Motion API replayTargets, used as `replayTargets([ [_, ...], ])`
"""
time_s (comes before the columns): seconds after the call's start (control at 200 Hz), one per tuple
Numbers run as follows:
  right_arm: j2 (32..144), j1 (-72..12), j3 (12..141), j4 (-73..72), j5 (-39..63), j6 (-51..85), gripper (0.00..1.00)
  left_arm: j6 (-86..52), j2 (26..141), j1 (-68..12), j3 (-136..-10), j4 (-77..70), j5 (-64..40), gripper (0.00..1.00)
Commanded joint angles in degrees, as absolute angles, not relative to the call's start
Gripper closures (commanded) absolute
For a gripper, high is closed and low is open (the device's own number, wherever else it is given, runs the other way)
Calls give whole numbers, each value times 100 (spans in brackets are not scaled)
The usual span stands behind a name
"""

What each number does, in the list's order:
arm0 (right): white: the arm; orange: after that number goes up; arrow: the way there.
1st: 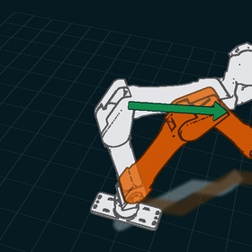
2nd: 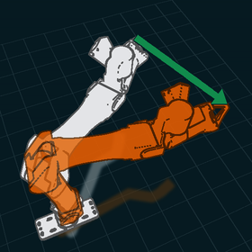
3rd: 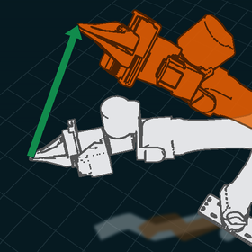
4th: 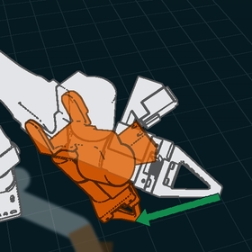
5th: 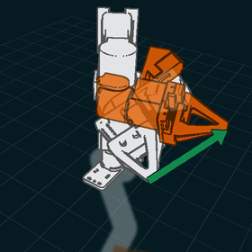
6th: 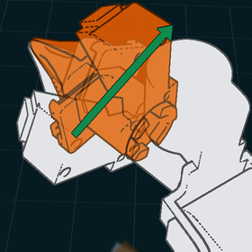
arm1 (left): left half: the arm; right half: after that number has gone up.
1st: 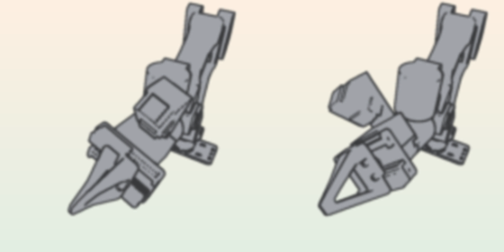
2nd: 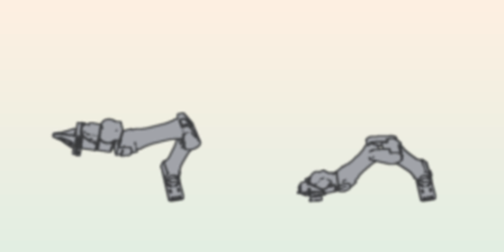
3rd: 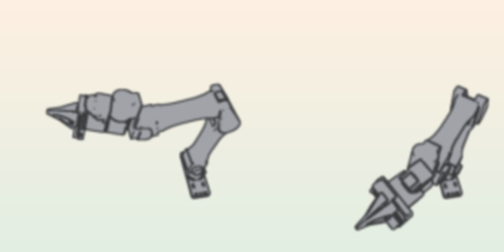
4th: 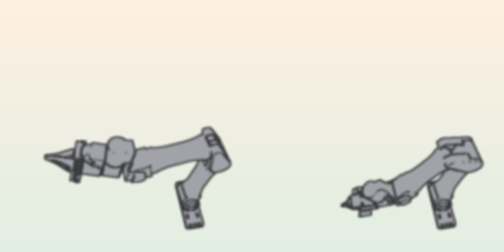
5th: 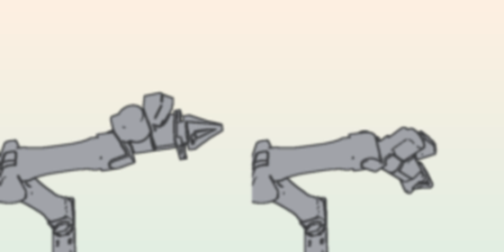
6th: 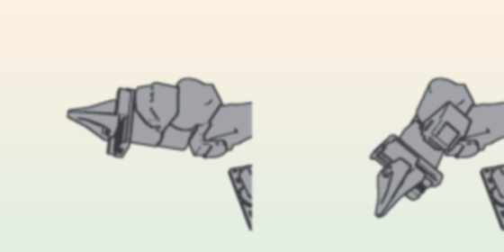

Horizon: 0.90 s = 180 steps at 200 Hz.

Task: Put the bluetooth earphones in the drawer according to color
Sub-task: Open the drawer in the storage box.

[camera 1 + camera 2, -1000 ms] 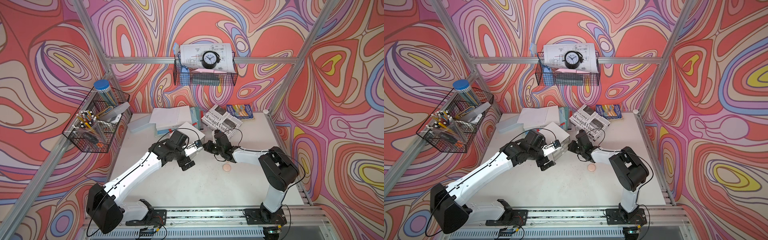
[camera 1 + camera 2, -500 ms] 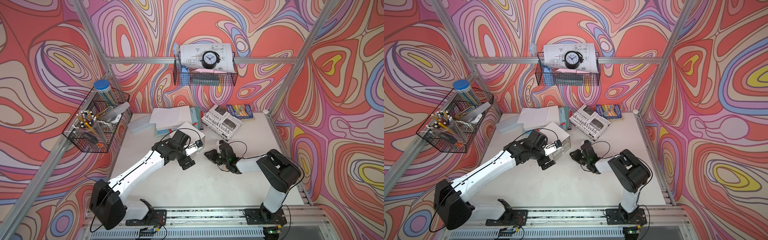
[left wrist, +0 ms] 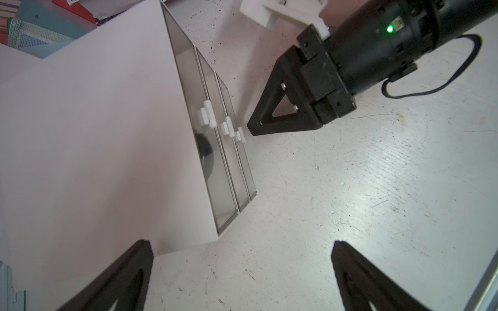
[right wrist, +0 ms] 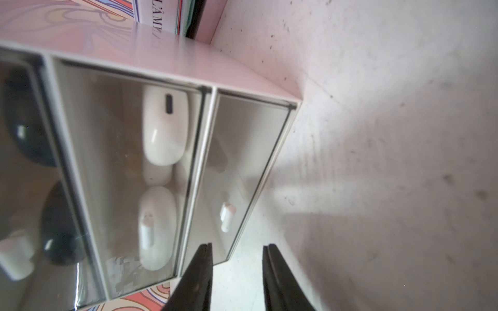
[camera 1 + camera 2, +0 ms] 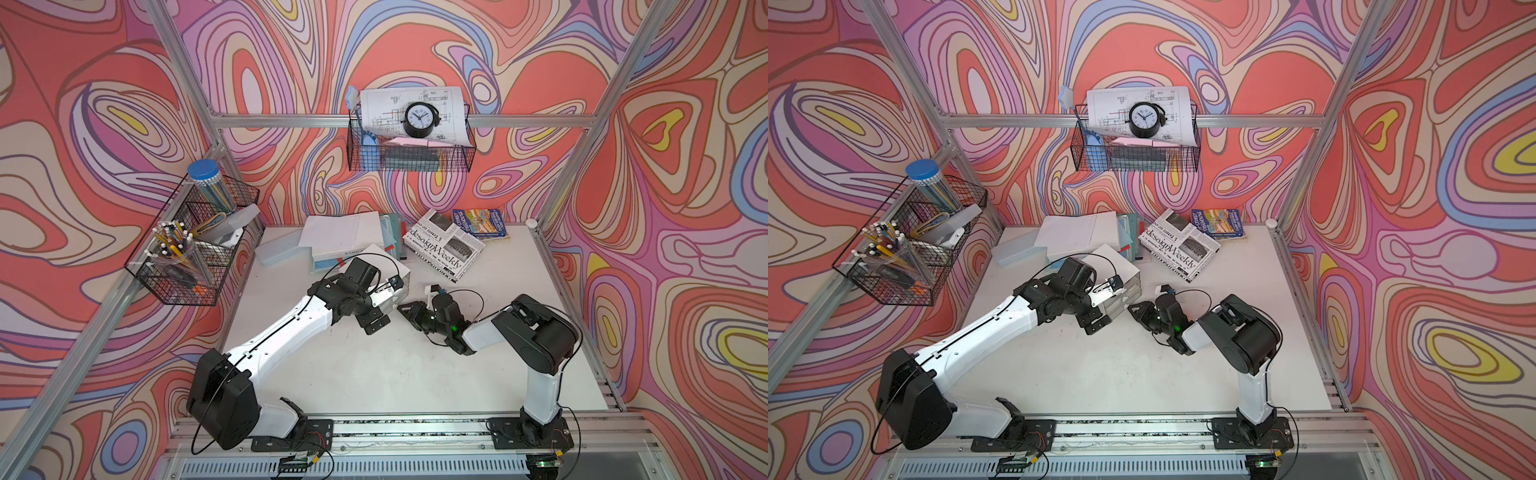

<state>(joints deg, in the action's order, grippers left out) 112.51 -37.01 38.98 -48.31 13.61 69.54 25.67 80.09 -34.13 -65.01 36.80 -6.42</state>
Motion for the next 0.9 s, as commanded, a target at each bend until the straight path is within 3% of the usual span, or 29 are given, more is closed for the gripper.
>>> replayTargets([
  [0.0, 11596, -3746, 3874, -5522, 1384, 7350, 67, 2527, 7949, -3393, -6469, 3661, -609, 2],
  [0.896, 12262, -3797, 4120, -6218, 1359, 7739, 71, 2574, 7778, -3387, -6470, 3798, -438, 1],
])
